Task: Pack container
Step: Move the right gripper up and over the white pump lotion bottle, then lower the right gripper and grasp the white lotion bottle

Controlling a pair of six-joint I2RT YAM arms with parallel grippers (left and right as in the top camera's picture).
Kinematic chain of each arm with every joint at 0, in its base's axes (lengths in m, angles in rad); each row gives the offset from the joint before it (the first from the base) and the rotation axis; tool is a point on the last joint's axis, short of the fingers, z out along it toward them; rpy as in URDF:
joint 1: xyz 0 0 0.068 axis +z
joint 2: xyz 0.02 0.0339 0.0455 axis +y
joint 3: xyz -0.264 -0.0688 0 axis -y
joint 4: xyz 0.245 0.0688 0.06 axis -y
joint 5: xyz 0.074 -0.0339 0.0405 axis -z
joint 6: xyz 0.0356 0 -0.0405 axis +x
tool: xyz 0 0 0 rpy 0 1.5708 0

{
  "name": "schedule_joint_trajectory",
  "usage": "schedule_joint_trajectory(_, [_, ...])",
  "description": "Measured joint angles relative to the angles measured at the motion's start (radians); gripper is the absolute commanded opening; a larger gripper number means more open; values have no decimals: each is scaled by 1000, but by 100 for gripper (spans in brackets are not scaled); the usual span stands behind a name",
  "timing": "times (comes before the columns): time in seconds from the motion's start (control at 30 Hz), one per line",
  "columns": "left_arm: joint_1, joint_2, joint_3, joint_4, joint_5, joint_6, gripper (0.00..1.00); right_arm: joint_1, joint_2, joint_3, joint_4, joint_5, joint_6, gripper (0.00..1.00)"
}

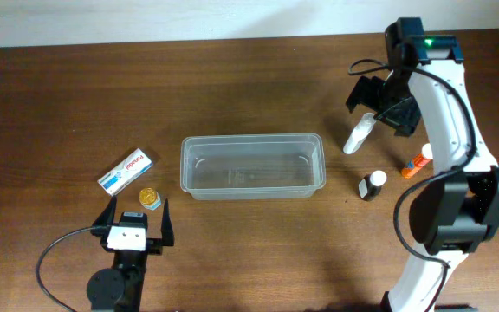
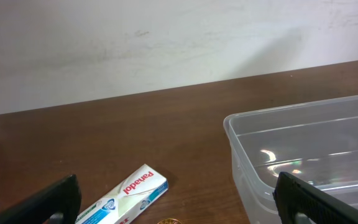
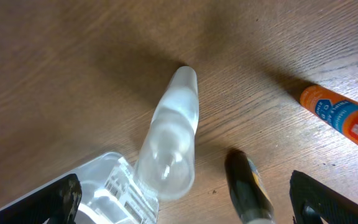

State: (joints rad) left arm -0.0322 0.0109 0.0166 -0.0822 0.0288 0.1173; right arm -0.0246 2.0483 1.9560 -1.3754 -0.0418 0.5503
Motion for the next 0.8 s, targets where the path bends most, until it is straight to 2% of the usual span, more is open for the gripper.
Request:
schedule_joint_trajectory(0.57, [0, 0, 0, 0, 0, 0, 99, 4, 103, -20, 79, 0, 3, 100])
schedule_joint_trajectory(0.8, [0, 0, 0, 0, 0, 0, 99, 6, 107, -66, 135, -4, 5, 89])
